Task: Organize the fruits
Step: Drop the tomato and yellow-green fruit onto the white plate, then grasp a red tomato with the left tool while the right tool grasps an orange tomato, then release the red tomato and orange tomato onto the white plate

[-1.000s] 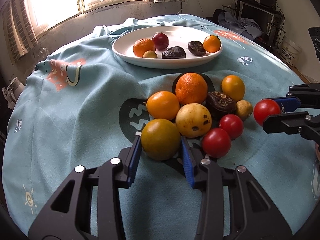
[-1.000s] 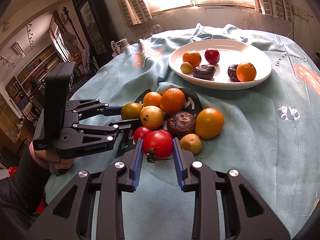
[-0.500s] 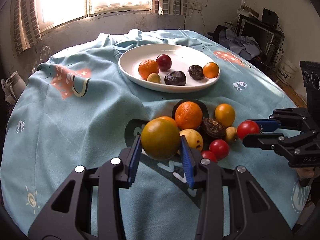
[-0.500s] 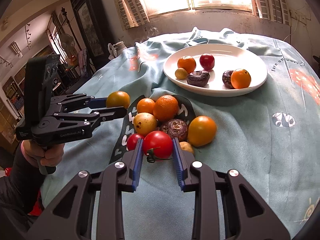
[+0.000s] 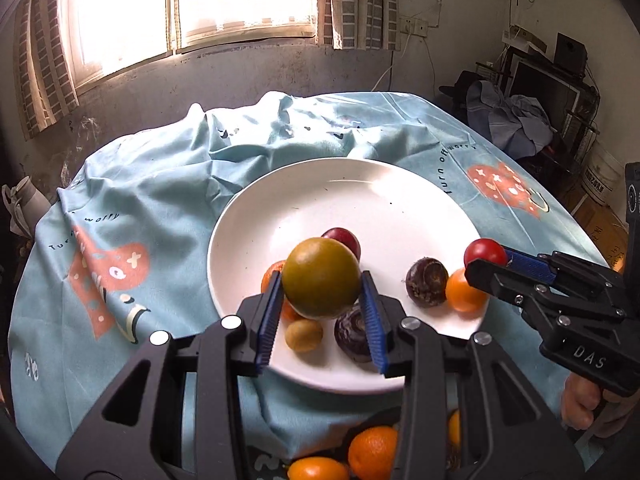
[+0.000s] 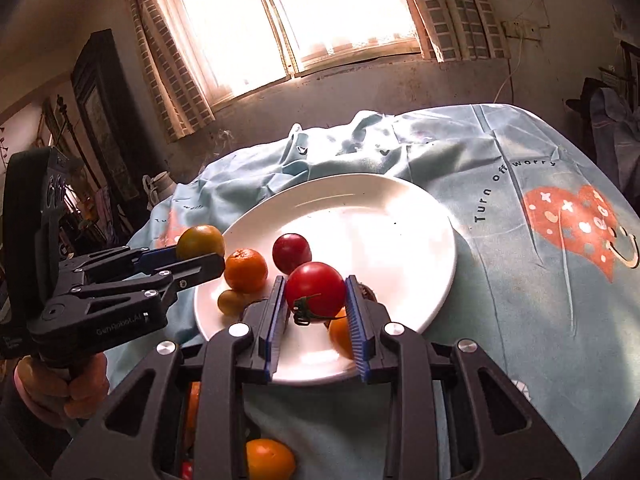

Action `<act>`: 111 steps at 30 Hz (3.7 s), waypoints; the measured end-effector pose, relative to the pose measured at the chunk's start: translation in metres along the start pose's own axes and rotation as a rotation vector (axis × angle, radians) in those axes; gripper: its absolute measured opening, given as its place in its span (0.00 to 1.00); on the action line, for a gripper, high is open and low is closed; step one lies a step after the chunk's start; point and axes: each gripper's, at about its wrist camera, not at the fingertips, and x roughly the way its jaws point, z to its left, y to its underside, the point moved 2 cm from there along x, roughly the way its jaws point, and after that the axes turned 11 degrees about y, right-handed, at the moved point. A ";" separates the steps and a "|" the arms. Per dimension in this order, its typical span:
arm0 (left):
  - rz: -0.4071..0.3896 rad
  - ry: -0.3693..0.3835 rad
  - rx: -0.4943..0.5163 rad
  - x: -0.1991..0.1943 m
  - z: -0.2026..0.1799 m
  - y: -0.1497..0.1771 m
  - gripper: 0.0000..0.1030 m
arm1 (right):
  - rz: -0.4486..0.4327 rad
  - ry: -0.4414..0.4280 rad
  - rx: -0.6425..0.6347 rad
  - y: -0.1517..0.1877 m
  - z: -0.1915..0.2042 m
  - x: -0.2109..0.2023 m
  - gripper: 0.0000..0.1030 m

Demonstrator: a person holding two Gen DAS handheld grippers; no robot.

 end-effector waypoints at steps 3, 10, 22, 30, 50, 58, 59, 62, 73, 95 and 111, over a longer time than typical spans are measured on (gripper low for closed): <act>0.021 -0.022 -0.002 0.020 0.002 -0.009 0.38 | 0.002 0.019 -0.032 -0.005 0.000 0.018 0.32; -0.100 -0.114 -0.001 -0.026 0.003 0.001 0.96 | 0.002 0.004 -0.086 -0.001 0.014 -0.001 0.61; -0.136 -0.136 -0.126 -0.102 0.026 0.108 0.98 | 0.105 -0.043 -0.168 0.066 0.032 -0.044 0.62; -0.116 -0.133 -0.173 -0.109 0.032 0.128 0.98 | 0.160 -0.055 -0.145 0.085 0.031 -0.044 0.59; -0.119 -0.101 -0.169 -0.115 0.027 0.129 0.98 | 0.267 -0.120 -0.063 0.095 0.021 -0.023 0.37; -0.031 0.058 0.076 -0.113 -0.021 0.149 0.81 | 0.220 -0.120 -0.018 0.085 0.011 -0.037 0.37; -0.012 0.073 0.114 -0.111 -0.029 0.154 0.75 | 0.223 -0.119 -0.013 0.085 0.009 -0.037 0.37; 0.044 0.121 0.159 -0.102 -0.041 0.166 0.52 | 0.231 -0.112 -0.009 0.085 0.009 -0.035 0.37; 0.104 0.151 0.198 -0.085 -0.052 0.174 0.43 | 0.236 -0.106 -0.007 0.086 0.009 -0.034 0.37; 0.137 0.155 0.172 -0.071 -0.052 0.174 0.31 | 0.224 -0.116 -0.007 0.083 0.010 -0.040 0.37; 0.000 0.092 0.049 -0.044 -0.008 0.028 0.30 | -0.006 -0.054 0.013 0.003 0.011 -0.023 0.37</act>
